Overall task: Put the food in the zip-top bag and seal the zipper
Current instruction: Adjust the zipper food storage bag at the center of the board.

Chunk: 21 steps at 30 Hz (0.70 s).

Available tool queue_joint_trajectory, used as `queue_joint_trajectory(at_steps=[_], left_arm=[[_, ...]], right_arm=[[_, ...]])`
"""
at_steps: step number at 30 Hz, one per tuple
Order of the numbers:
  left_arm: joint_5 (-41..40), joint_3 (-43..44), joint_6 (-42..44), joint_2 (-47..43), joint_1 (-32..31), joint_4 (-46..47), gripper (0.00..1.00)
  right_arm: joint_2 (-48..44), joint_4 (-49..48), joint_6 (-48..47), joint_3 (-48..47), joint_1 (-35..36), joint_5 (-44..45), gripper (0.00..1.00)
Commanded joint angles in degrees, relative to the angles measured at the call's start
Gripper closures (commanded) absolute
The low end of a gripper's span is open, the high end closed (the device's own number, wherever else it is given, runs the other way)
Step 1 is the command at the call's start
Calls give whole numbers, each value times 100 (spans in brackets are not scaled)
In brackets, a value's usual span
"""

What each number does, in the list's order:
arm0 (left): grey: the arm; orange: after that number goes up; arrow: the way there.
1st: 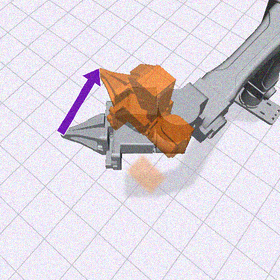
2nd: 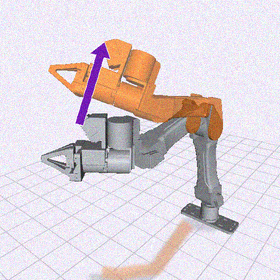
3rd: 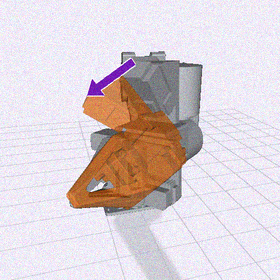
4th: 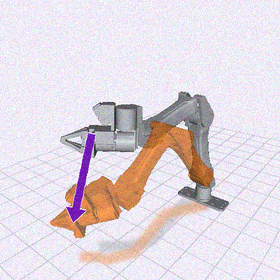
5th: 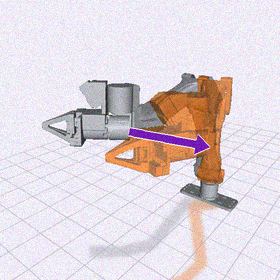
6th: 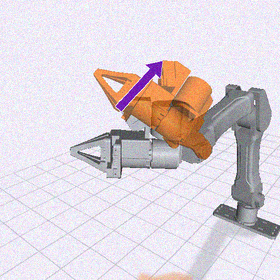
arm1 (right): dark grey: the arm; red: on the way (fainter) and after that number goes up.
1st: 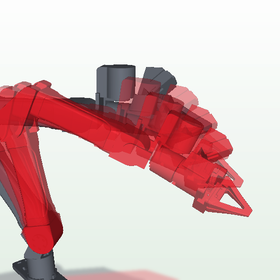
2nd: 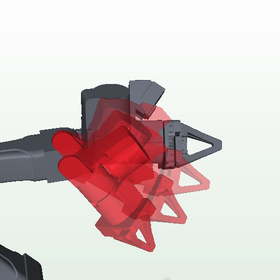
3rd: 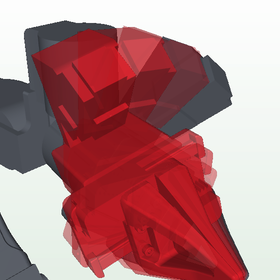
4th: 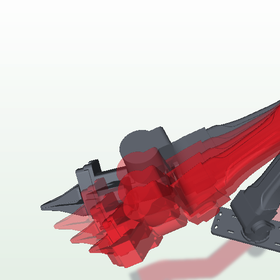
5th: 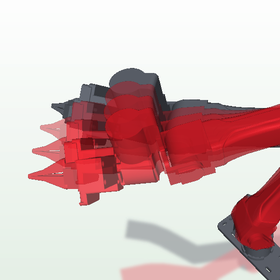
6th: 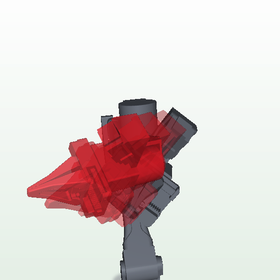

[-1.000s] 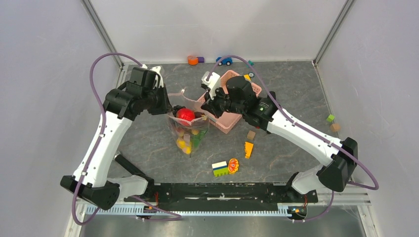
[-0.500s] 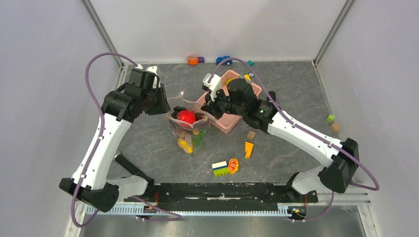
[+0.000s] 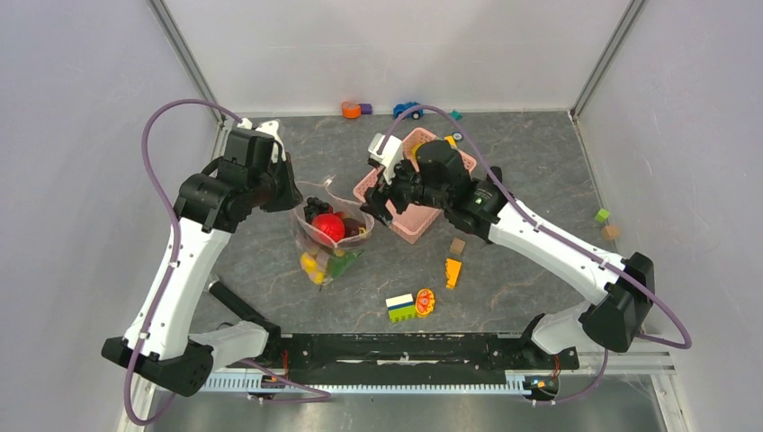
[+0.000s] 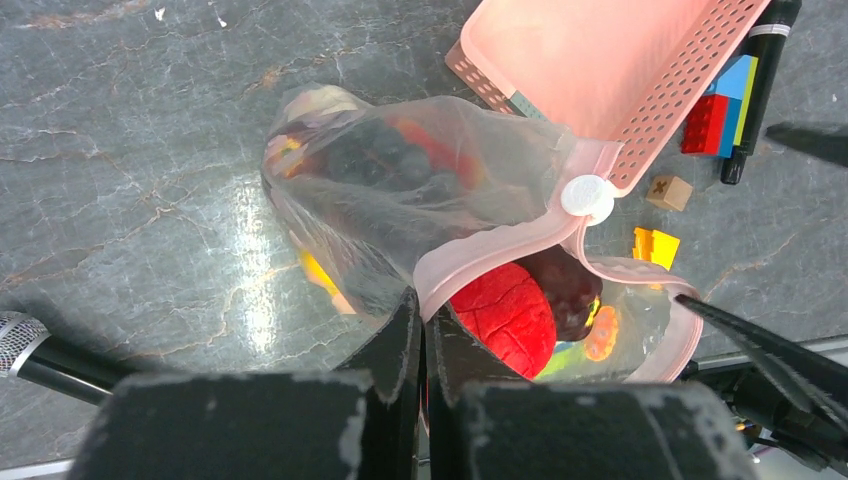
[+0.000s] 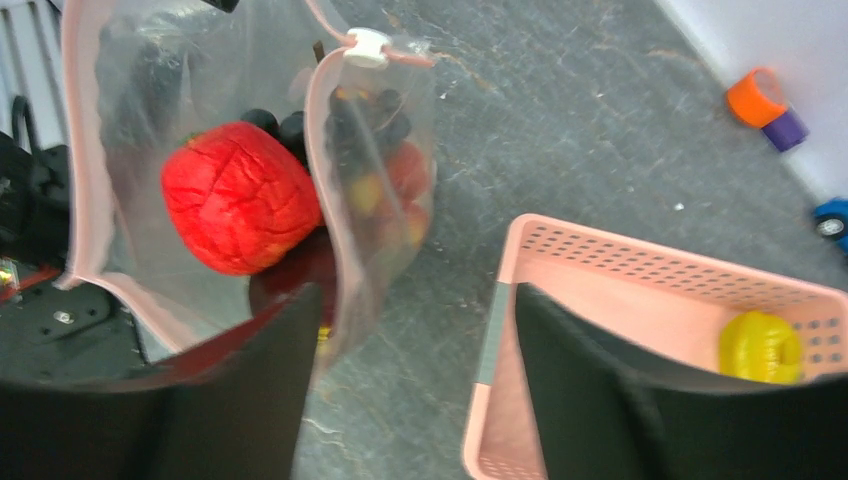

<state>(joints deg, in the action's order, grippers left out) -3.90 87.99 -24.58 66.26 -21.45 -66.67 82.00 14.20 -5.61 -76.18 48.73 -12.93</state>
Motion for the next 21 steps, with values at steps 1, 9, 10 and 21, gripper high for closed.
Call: queue_joint_trajectory(at_steps=[1, 9, 10, 21], left_arm=[[-3, 5, -70, 41, 40, 348, 98], [-25, -78, -101, 135, 70, 395, 98], [-15, -88, -107, 136, 77, 401, 98], [264, -254, -23, 13, 204, 672, 98]], right_arm=[[-319, -152, -712, -448, -332, -60, 7], [-295, -610, -304, -283, -1639, -456, 2], [-114, -563, -326, -351, -1745, -426, 2], [2165, -1065, -2325, -813, -2021, 961, 2]])
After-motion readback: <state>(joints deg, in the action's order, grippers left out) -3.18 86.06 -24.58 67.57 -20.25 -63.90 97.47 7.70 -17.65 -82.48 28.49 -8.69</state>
